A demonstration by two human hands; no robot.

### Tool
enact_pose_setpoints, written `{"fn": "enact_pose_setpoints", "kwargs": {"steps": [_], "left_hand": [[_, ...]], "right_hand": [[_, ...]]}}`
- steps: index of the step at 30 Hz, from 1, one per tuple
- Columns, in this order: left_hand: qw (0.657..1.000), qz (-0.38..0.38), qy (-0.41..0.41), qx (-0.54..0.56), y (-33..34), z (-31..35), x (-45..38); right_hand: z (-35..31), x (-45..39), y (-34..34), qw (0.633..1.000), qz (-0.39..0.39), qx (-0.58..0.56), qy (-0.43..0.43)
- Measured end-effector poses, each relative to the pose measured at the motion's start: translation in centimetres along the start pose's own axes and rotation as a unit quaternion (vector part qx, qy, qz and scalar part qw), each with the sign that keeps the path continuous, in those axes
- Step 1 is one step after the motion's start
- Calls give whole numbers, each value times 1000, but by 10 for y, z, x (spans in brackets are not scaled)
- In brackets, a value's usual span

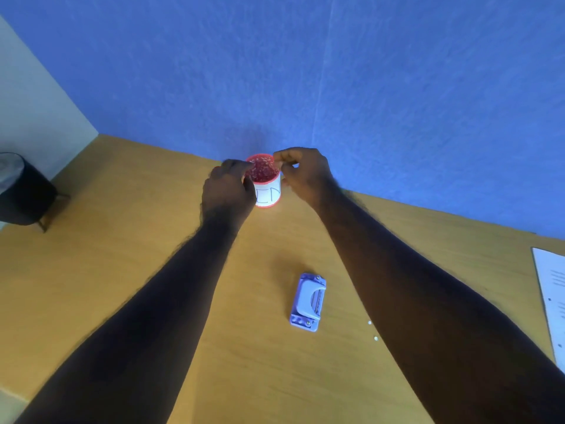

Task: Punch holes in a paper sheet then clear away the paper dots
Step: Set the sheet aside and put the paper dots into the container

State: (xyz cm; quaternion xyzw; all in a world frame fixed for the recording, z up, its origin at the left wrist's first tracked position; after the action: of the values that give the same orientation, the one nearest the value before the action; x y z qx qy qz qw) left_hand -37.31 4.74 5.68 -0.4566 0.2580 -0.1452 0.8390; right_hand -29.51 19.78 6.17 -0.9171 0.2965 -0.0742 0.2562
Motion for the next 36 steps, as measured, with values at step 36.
{"fn": "enact_pose_setpoints", "kwargs": {"steps": [36], "left_hand": [[978, -183, -33, -97, 78, -39, 189]], "right_hand": [[166, 251, -72, 961, -93, 249, 73]]}}
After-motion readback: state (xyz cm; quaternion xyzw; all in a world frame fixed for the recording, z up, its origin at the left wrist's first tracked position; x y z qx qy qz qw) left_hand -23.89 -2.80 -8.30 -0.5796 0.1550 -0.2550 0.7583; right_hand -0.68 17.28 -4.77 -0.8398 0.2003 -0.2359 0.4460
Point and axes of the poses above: each hand's wrist, its own x-axis away from the middle knuckle, its own y-axis out of the palm, z = x × y, the point moved 7 cm from there along -x, towards the middle knuckle, and after that the axes turned 3 degrees about -y, right-handed, at the moved point
